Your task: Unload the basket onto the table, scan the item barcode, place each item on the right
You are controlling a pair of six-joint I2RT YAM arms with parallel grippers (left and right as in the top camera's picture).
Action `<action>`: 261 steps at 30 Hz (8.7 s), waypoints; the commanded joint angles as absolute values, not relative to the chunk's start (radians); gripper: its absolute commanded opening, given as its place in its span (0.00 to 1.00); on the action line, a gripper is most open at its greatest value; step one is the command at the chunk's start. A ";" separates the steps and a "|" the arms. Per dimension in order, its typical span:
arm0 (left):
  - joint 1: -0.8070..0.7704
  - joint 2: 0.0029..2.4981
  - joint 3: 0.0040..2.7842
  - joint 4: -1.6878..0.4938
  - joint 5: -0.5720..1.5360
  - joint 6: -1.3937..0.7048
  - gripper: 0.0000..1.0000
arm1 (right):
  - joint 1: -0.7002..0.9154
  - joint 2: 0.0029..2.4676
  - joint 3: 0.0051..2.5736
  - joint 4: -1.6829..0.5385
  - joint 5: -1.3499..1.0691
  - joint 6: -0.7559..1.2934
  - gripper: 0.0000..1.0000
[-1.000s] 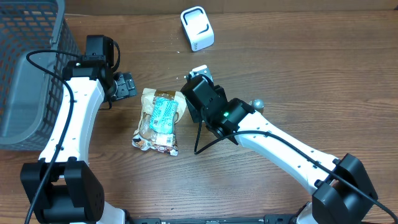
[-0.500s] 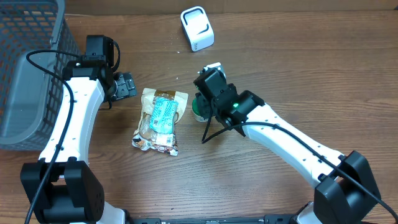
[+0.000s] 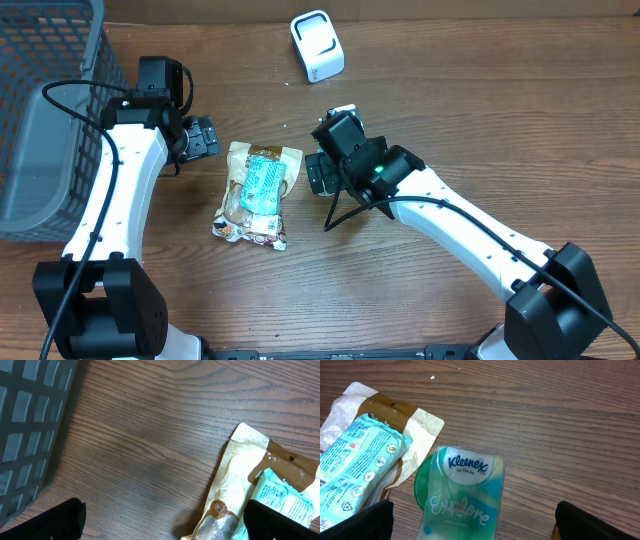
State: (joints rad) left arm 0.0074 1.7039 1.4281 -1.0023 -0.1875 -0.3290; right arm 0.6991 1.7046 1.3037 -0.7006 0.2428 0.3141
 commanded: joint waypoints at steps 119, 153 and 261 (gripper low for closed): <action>0.006 1.700 1.443 -1.000 -0.190 -0.310 1.00 | 0.696 1.714 1.301 -0.611 0.110 0.379 0.48; 0.006 1.700 1.443 -0.997 -0.190 -0.310 1.00 | 0.712 1.808 1.354 -0.597 0.114 0.336 0.35; 0.006 1.700 1.443 -0.997 -0.190 -0.310 0.99 | 0.678 1.690 0.948 -0.271 -0.533 0.599 0.04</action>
